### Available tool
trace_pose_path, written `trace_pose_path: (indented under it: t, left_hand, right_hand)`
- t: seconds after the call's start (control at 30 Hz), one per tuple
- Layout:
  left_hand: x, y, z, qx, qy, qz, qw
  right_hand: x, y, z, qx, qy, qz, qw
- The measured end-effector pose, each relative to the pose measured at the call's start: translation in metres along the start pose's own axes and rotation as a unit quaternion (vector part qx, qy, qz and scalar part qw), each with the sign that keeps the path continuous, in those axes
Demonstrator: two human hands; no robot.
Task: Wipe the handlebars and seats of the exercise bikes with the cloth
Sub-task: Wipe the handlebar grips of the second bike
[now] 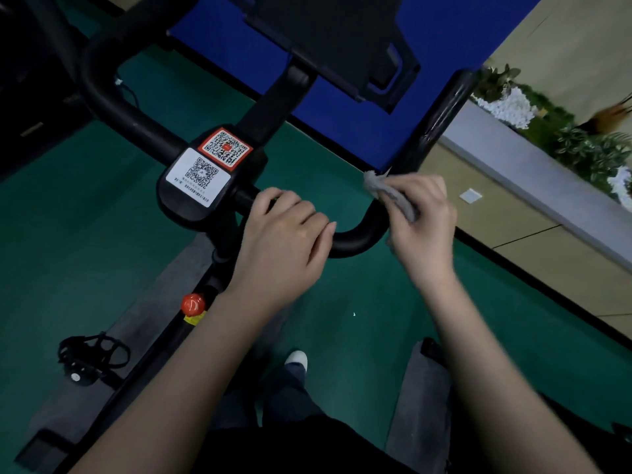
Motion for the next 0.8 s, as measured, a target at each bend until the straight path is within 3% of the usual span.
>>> trace_pose_path:
  t: [0.1,0.2,0.37,0.63,0.8]
  left_hand:
    - [0.011,-0.004,-0.006,-0.004,0.002,-0.017,1.000]
    - [0.022,-0.009,-0.016,-0.017,0.002,-0.023,1.000]
    - [0.028,-0.019,-0.019,-0.024,0.006,-0.042,0.999]
    - [0.027,-0.018,-0.014,-0.011,-0.056,-0.008,0.998]
    - [0.030,-0.014,-0.014,-0.030,-0.057,-0.007,0.998]
  right_hand:
    - [0.006,-0.013,0.016,0.143,-0.093,-0.090,0.981]
    - [0.000,-0.022,0.025,0.231,-0.175,-0.176,0.941]
    - [-0.006,-0.025,0.040,0.256,-0.232,-0.239,0.908]
    - [-0.009,-0.035,0.057,0.281,-0.315,-0.280,0.862]
    - [0.014,-0.041,0.040,0.275,-0.399,-0.358,0.798]
Point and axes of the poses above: each hand's wrist, its own z-axis away from the middle knuckle, its own y-axis out of the back of the hand, x = y × z, the point moved 3 cm from there along -z, towards the middle knuckle, and after that the axes turned 2 degrees about -y, right-handed, at the moved point
